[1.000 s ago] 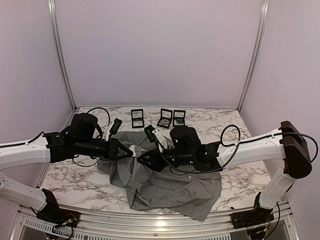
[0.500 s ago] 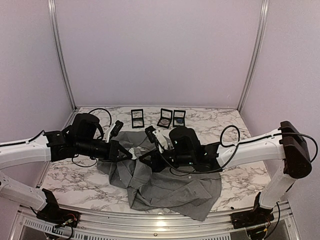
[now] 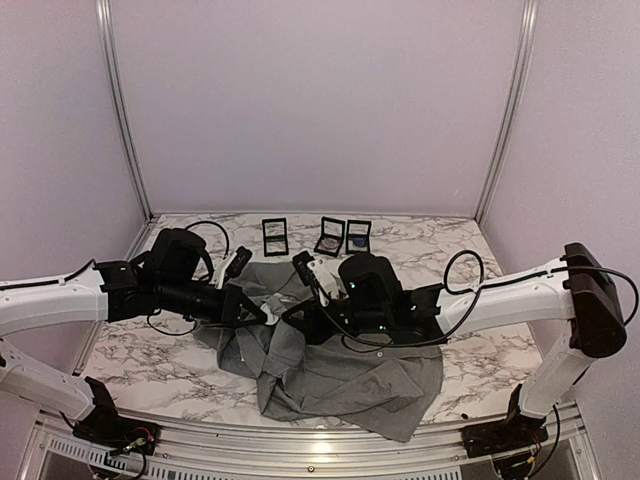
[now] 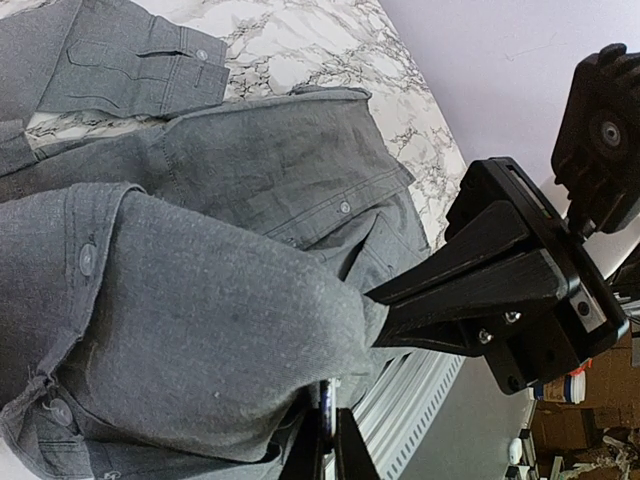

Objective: Remove the brooch from the garment
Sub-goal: Remove the brooch from the flattened clothing, then close the brooch at the center of the board.

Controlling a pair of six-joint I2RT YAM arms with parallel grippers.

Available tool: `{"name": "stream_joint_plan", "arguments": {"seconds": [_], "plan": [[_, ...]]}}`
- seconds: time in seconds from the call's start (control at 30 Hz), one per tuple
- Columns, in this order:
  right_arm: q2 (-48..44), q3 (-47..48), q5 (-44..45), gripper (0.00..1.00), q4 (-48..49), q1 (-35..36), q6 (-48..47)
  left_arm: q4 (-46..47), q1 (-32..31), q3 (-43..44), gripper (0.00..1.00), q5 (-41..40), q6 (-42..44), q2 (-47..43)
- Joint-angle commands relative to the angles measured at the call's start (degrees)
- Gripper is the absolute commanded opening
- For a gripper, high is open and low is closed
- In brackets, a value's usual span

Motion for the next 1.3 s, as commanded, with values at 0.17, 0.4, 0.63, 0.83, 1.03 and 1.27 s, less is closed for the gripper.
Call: {"name": "stream_joint_plan", "arguments": {"seconds": [0.17, 0.4, 0.63, 0.83, 1.03, 1.27], "plan": [[-1.76, 0.44, 1.77, 0.00, 0.32, 0.26, -0.60, -3.56, -0.80, 0.14, 0.00, 0.42, -0.04, 1.08], [-1.42, 0.40, 0.85, 0.00, 0.28, 0.26, -0.35, -3.35, -0.91, -0.47, 0.00, 0.47, -0.21, 0.35], [-1.25, -0.64, 0.34, 0.00, 0.10, 0.21, 0.02, -2.80, -0.93, -0.48, 0.00, 0.58, 0.38, -1.83], [-0.96, -1.63, -0.58, 0.01, -1.18, 0.26, 1.01, -0.77, -0.95, -1.07, 0.00, 1.07, 0.56, -4.97], [-1.92, -3.91, -1.62, 0.07, -0.14, 0.43, 2.93, 1.75, -0.76, -0.45, 0.00, 0.10, 0.28, -7.16], [-4.92, -5.31, 0.13, 0.30, -0.74, 0.78, 4.73, 5.20, 0.07, 1.08, 0.00, 0.29, 0.32, -5.90]]}}
